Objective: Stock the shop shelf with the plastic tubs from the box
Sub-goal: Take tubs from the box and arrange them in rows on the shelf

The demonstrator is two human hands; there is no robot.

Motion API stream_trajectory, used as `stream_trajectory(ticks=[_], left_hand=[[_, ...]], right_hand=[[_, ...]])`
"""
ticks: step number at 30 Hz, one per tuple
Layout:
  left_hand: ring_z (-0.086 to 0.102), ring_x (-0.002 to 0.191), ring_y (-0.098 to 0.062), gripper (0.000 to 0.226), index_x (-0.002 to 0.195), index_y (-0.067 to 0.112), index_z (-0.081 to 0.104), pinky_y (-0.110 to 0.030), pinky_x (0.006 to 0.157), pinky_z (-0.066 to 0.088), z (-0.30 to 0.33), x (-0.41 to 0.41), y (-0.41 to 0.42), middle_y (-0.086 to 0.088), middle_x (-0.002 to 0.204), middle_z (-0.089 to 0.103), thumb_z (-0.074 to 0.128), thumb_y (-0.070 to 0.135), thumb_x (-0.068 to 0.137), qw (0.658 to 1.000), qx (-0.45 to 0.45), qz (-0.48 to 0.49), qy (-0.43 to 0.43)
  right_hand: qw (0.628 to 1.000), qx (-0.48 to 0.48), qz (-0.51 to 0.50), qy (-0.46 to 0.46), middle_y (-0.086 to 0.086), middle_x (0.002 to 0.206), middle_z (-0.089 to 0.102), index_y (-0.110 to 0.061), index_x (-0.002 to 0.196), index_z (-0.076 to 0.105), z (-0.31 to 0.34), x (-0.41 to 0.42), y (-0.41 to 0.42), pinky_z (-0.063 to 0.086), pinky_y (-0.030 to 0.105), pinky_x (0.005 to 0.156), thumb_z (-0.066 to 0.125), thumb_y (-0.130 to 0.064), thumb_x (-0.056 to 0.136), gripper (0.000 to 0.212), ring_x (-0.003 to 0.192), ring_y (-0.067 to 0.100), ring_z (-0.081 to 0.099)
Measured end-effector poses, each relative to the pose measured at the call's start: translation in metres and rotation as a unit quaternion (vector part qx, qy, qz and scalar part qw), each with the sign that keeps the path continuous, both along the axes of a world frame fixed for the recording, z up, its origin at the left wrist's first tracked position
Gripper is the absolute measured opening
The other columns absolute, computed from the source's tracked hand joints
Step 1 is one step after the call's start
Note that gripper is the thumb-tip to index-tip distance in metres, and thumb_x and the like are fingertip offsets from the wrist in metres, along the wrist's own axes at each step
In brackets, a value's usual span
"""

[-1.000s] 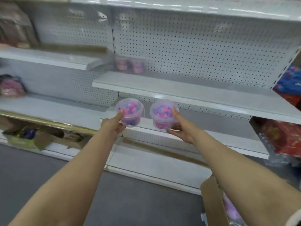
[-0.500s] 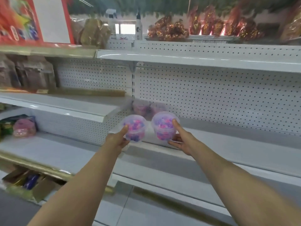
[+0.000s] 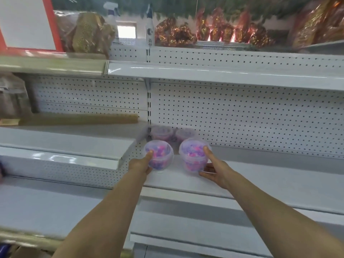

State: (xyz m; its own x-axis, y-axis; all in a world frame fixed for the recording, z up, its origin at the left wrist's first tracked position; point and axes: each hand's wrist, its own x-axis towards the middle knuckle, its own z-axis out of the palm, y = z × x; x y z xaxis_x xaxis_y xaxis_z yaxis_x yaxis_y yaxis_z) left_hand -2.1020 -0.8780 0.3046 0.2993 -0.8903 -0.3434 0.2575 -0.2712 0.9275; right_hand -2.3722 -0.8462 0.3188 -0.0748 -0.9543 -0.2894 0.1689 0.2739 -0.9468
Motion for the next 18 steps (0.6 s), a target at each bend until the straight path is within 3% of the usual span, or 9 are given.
stream_trajectory(ticks=[2, 4, 5, 7, 10, 13, 16, 18], left_hand=[[0.064, 0.073, -0.027, 0.069, 0.11, -0.007, 0.058, -0.044, 0.081, 0.059, -0.003, 0.004, -0.012, -0.013, 0.083, 0.059, 0.081, 0.045, 0.07, 1.0, -0.001, -0.006, -0.005], [0.064, 0.073, -0.028, 0.077, 0.113, -0.005, 0.059, -0.038, 0.071, 0.059, -0.006, 0.008, -0.02, -0.014, 0.089, 0.062, 0.079, 0.055, 0.068, 0.999, 0.006, 0.002, -0.052], [0.064, 0.079, -0.03, 0.083, 0.117, -0.005, 0.058, -0.035, 0.069, 0.056, -0.008, 0.009, -0.022, -0.016, 0.097, 0.063, 0.076, 0.06, 0.069, 0.995, 0.009, 0.005, -0.099], [0.061, 0.104, -0.034, 0.084, 0.126, -0.003, 0.052, -0.036, 0.082, 0.05, -0.01, 0.008, -0.024, -0.018, 0.119, 0.06, 0.074, 0.058, 0.073, 0.985, -0.005, 0.011, -0.173], [0.056, 0.107, -0.028, 0.061, 0.121, 0.008, 0.053, -0.034, 0.089, 0.045, -0.01, 0.005, -0.02, -0.014, 0.123, 0.058, 0.077, 0.041, 0.077, 0.976, -0.1, 0.019, -0.191], [0.057, 0.104, -0.026, 0.049, 0.111, 0.017, 0.061, -0.036, 0.092, 0.048, -0.016, 0.006, -0.02, -0.011, 0.114, 0.063, 0.081, 0.039, 0.071, 0.949, -0.199, 0.01, -0.243], [0.055, 0.113, -0.027, 0.046, 0.1, 0.034, 0.061, -0.048, 0.096, 0.047, -0.022, 0.006, -0.028, -0.004, 0.115, 0.062, 0.078, 0.054, 0.061, 0.926, -0.236, -0.023, -0.293], [0.053, 0.115, -0.027, 0.038, 0.092, 0.039, 0.059, -0.046, 0.098, 0.045, -0.024, 0.003, -0.031, -0.001, 0.115, 0.062, 0.079, 0.052, 0.062, 0.908, -0.257, -0.048, -0.326]], right_hand=[[1.0, 0.0, -0.013, 0.001, 0.017, 0.11, 0.063, -0.006, 0.11, 0.062, -0.002, 0.006, -0.005, 0.058, 0.043, 0.089, 0.074, -0.061, 0.071, 0.069, 0.098, 0.029, 0.067], [1.0, -0.002, -0.027, 0.004, 0.017, 0.108, 0.063, -0.005, 0.11, 0.062, -0.003, 0.014, -0.008, 0.059, 0.041, 0.086, 0.074, -0.061, 0.072, 0.069, 0.096, 0.028, 0.067], [0.999, -0.001, -0.037, 0.006, 0.016, 0.106, 0.063, -0.004, 0.109, 0.062, -0.004, 0.017, -0.009, 0.059, 0.04, 0.083, 0.074, -0.06, 0.073, 0.068, 0.095, 0.028, 0.066], [0.998, 0.001, -0.054, 0.019, 0.016, 0.104, 0.065, -0.002, 0.11, 0.063, -0.008, 0.021, -0.012, 0.06, 0.038, 0.079, 0.075, -0.061, 0.071, 0.072, 0.095, 0.028, 0.067], [0.996, 0.002, -0.068, 0.054, 0.02, 0.108, 0.068, 0.0, 0.116, 0.063, -0.013, 0.025, -0.012, 0.061, 0.035, 0.073, 0.078, -0.07, 0.057, 0.093, 0.094, 0.03, 0.071], [0.99, 0.013, -0.102, 0.095, 0.017, 0.101, 0.069, 0.0, 0.111, 0.059, -0.014, 0.03, -0.01, 0.062, 0.039, 0.078, 0.076, -0.07, 0.063, 0.086, 0.081, 0.03, 0.074], [0.97, 0.038, -0.147, 0.19, 0.017, 0.088, 0.073, -0.005, 0.1, 0.057, -0.011, 0.036, -0.011, 0.061, 0.041, 0.079, 0.069, -0.078, 0.064, 0.082, 0.069, 0.03, 0.075], [0.93, 0.025, -0.159, 0.329, 0.013, 0.089, 0.072, -0.005, 0.098, 0.06, -0.008, 0.042, -0.01, 0.059, 0.037, 0.074, 0.059, -0.08, 0.071, 0.08, 0.072, 0.028, 0.074]])
